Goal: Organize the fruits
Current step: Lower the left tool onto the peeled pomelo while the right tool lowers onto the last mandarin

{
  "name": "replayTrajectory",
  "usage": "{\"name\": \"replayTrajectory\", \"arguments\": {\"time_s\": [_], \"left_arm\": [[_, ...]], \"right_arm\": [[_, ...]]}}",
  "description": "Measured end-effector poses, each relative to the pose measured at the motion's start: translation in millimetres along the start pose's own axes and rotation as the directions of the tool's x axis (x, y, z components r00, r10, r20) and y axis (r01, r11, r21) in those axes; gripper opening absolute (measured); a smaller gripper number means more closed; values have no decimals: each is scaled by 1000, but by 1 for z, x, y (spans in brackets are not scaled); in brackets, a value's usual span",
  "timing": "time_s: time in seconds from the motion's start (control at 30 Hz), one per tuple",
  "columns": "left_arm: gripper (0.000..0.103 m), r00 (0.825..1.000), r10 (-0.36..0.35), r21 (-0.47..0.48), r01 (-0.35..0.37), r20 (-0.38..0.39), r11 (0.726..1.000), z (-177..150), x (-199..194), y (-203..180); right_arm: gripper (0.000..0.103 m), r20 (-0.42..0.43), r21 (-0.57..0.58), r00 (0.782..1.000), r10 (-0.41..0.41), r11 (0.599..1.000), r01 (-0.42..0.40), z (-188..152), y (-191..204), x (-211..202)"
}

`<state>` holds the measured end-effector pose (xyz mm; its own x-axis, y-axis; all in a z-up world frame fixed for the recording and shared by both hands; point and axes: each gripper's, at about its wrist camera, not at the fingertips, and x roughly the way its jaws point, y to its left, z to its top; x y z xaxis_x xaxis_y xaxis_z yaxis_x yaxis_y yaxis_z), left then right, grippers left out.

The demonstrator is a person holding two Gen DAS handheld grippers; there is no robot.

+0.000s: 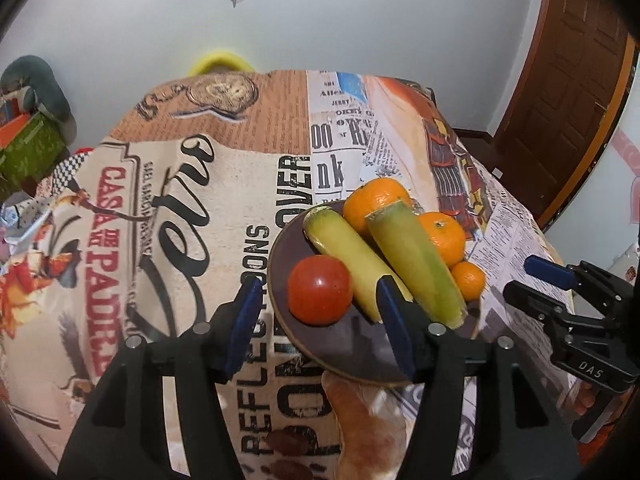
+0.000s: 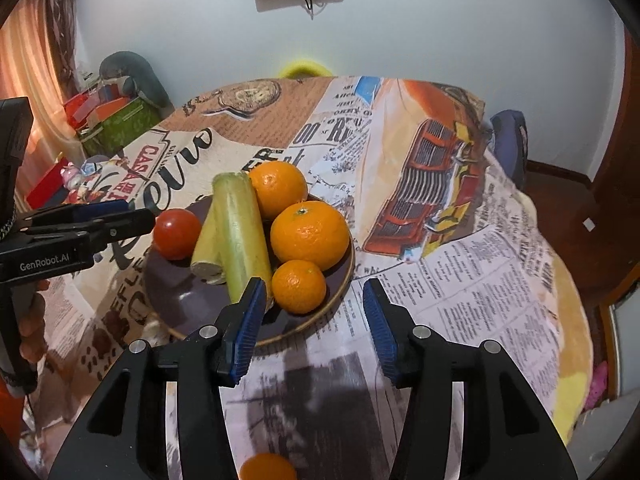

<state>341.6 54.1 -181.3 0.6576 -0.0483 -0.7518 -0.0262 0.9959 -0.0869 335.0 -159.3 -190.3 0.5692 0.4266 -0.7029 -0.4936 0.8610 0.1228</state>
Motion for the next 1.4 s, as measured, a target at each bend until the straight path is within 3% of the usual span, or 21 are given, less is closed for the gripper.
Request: {"name": "replayTrajectory", "arguments": {"time_s": [0.43, 0.7, 1.07, 1.4], "left_arm": [[59, 999, 13, 18, -14, 49, 1000, -30, -80, -8], [59, 999, 25, 22, -26, 45, 999, -57, -105, -8], [59, 998, 2, 14, -1, -58, 1000, -93, -84, -15], [59, 989, -30, 25, 33, -146, 999, -105, -42, -32]], "right_arm": [[49, 20, -2, 1000, -21, 1000, 21, -22, 14, -64], [49, -12, 1, 999, -40, 999, 40, -43, 20, -80], [49, -140, 24, 990, -6, 1000, 10, -78, 27, -47], [49, -178, 45, 984, 7, 999, 1, -91, 22, -23]]}}
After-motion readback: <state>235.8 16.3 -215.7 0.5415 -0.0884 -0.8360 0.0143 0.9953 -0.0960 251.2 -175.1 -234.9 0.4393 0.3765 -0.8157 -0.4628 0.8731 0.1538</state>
